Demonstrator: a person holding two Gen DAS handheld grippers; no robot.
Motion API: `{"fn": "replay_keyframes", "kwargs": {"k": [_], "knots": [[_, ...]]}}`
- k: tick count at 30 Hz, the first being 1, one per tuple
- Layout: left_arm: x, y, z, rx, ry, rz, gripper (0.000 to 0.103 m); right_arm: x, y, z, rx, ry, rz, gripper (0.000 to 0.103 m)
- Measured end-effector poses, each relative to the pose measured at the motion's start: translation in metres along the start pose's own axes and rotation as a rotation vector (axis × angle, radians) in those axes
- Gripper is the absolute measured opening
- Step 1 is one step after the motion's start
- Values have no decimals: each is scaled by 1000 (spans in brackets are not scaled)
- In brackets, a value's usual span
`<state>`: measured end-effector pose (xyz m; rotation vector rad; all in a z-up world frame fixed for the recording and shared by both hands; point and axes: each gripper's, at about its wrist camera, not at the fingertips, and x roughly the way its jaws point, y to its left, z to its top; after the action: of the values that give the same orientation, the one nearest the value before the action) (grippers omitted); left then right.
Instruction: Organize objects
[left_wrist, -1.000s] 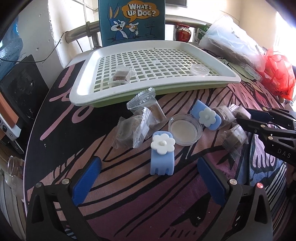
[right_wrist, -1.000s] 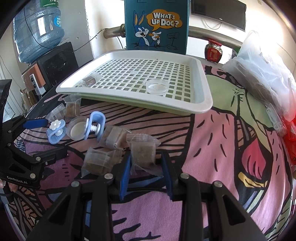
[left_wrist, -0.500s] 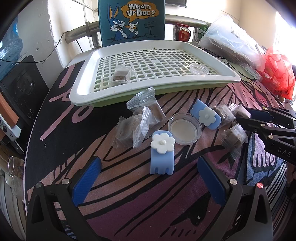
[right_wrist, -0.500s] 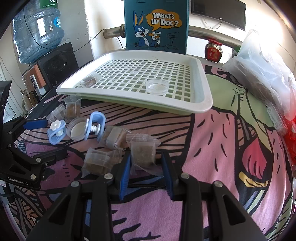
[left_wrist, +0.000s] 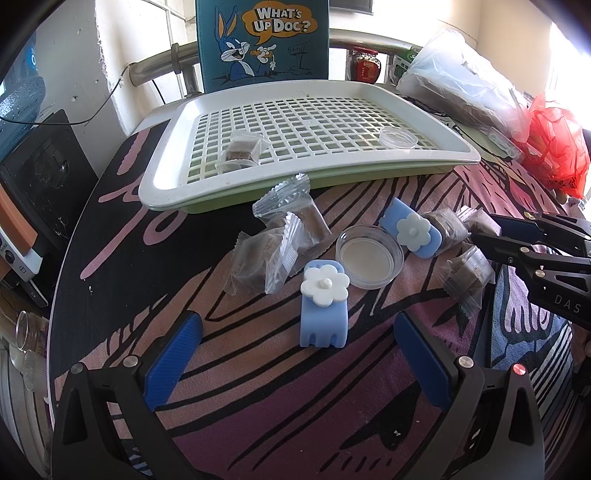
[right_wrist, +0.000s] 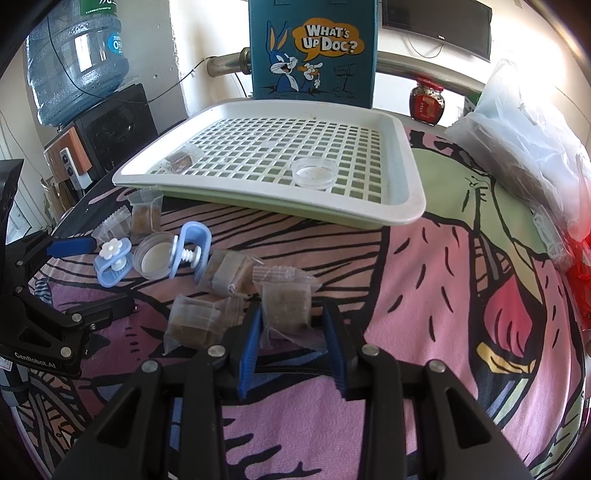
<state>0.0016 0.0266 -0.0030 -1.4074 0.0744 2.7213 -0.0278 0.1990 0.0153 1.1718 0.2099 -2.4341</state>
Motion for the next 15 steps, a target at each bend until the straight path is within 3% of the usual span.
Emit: {"fn": "replay_keyframes", "kwargs": {"k": [15], "knots": [[0, 0, 0, 0, 0, 0, 103, 0, -4, 0, 19, -3, 26, 34]]}}
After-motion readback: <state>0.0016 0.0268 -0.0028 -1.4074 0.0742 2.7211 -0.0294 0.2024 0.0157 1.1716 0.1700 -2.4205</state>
